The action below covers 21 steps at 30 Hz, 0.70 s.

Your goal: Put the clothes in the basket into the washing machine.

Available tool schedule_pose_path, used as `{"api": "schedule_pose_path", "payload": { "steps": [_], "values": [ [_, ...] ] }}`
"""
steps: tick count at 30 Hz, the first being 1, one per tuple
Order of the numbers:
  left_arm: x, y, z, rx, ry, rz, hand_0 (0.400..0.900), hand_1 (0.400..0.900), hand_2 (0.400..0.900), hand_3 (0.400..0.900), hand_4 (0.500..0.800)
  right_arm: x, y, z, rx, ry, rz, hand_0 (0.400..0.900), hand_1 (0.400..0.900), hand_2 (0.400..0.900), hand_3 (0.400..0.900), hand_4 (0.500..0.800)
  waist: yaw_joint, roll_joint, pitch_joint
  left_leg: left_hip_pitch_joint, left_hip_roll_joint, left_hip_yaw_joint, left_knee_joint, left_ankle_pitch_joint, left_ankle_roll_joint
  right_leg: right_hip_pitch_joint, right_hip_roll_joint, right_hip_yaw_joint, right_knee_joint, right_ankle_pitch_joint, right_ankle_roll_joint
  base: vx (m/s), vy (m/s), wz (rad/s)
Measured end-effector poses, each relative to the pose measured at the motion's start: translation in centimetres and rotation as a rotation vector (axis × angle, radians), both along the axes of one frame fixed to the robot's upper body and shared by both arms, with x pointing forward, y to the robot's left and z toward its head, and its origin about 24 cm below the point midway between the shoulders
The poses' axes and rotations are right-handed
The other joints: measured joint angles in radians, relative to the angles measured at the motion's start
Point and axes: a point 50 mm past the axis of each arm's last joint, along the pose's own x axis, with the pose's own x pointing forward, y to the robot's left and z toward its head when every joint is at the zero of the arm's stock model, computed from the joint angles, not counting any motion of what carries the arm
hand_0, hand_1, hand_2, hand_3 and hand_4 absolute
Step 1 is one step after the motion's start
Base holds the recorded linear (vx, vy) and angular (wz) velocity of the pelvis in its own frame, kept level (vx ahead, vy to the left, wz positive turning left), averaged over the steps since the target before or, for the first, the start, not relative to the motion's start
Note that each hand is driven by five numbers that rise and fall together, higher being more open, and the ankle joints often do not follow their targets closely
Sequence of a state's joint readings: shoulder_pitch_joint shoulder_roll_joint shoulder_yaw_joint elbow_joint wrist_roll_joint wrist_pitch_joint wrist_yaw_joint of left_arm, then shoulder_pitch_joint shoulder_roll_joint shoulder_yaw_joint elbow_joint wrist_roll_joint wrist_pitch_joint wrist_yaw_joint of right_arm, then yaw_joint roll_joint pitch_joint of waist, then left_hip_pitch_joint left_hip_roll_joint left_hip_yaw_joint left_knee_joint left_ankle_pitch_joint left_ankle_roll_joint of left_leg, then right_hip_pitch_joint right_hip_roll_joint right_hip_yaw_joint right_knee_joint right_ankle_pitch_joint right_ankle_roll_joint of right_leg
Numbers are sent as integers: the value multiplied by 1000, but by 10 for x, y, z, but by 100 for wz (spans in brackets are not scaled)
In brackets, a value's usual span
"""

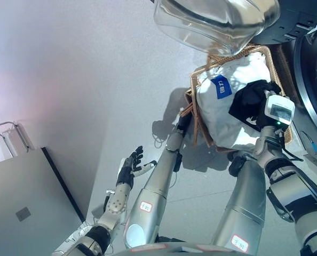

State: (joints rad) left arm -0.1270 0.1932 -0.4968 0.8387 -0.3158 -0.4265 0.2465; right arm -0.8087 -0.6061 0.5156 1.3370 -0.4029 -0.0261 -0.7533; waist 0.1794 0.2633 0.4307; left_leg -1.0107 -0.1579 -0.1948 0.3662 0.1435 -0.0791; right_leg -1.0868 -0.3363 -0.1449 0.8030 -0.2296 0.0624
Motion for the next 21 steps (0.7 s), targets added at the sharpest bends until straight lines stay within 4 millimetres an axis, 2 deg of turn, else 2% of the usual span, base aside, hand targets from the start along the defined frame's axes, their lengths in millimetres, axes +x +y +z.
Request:
{"api": "schedule_pose_path", "payload": {
  "steps": [2, 5, 10, 15, 21],
  "values": [
    [-1, 2, -2, 8, 16, 1, 900, 900, 900, 900, 800, -2, -1, -2, -1, 9, -9, 400, 400, 400, 400, 500, 6, 0, 0, -6, 0, 0, 13, -4, -1, -2, 2, 1, 4, 0, 0, 0, 0, 0],
    [-2, 2, -2, 9, 18, -1, 900, 900, 900, 900, 800, 1, -3, 5, -10, -15, -11, 400, 400, 400, 400, 500, 8, 0, 0, -12, -1, 0, 18, -4, -1, -8, 2, 2, 7, 0, 0, 0, 0, 0],
    [-3, 0, -3, 11, 20, -14, 900, 900, 900, 900, 800, 10, -5, 28, -21, -59, -23, 400, 400, 400, 400, 500, 10, 0, 0, -12, -1, 0, 20, -4, 0, -8, 3, 4, 11, 0, 0, -3, 4, -1],
    [-3, 0, -3, 12, 21, -15, 900, 900, 900, 900, 800, 12, 3, 20, 2, -33, -1, 400, 400, 400, 400, 500, 13, 0, 0, -11, -1, 0, 30, -2, 1, -7, 3, 6, 19, 2, 0, 0, 0, 0],
    [-4, 0, -4, 15, 26, -16, 900, 900, 900, 900, 800, 11, 4, 16, 7, -23, 1, 400, 400, 400, 400, 500, 10, -1, 1, 7, -1, 12, 32, -2, 3, 5, 7, 22, 21, 2, 0, -9, -2, -6]
  ]
}}
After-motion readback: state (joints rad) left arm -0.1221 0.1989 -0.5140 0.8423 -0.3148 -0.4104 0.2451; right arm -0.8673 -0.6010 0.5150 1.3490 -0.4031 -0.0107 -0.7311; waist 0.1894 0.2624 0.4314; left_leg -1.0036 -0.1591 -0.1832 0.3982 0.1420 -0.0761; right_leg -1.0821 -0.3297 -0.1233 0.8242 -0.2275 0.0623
